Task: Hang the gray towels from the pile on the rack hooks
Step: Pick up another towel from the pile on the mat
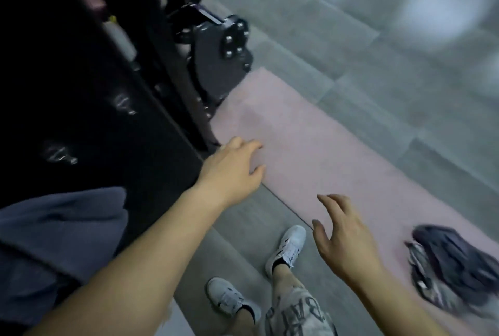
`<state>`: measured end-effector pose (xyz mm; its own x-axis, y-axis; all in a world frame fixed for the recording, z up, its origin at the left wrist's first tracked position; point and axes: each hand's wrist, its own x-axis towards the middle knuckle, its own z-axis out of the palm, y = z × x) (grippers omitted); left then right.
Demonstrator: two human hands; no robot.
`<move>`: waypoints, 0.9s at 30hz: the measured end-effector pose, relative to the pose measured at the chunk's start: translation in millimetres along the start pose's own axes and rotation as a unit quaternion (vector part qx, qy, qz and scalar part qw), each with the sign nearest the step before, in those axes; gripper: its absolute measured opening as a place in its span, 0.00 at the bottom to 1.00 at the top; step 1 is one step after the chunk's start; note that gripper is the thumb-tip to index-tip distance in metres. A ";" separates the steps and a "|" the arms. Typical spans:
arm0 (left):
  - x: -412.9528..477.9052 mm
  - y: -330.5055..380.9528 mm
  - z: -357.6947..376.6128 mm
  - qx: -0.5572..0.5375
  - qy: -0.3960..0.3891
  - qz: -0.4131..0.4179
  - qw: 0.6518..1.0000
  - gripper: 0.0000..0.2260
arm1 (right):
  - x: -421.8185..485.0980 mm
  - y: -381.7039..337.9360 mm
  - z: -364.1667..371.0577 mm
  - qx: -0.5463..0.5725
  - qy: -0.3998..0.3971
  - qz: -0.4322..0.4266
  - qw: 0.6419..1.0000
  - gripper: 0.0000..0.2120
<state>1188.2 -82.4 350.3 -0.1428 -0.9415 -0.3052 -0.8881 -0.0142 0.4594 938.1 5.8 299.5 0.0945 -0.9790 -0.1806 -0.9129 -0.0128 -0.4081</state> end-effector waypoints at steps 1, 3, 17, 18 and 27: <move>15.7 22.0 4.4 0.021 -0.015 0.026 0.999 0.22 | -2.6 18.4 -8.7 0.003 0.013 0.026 1.000 0.24; 46.9 67.7 15.6 0.060 -0.042 0.076 0.994 0.22 | -7.8 55.7 -24.3 0.009 0.037 0.080 0.996 0.24; 209.6 428.7 144.4 0.248 -0.179 0.364 0.880 0.23 | 0.4 275.7 -128.6 0.057 0.182 0.334 0.923 0.19; 216.6 450.3 153.0 0.250 -0.183 0.381 0.871 0.22 | 2.4 287.7 -138.9 0.062 0.192 0.349 0.915 0.19; 323.5 625.9 217.1 0.291 -0.236 0.499 0.781 0.21 | 46.0 399.0 -217.0 0.103 0.265 0.498 0.820 0.20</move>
<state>491.3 -322.8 358.1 -0.9145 -0.1550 -0.3737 -0.2601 0.9328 0.2496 492.0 -88.6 322.5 -0.8915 -0.4357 -0.1240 -0.3419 0.8267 -0.4468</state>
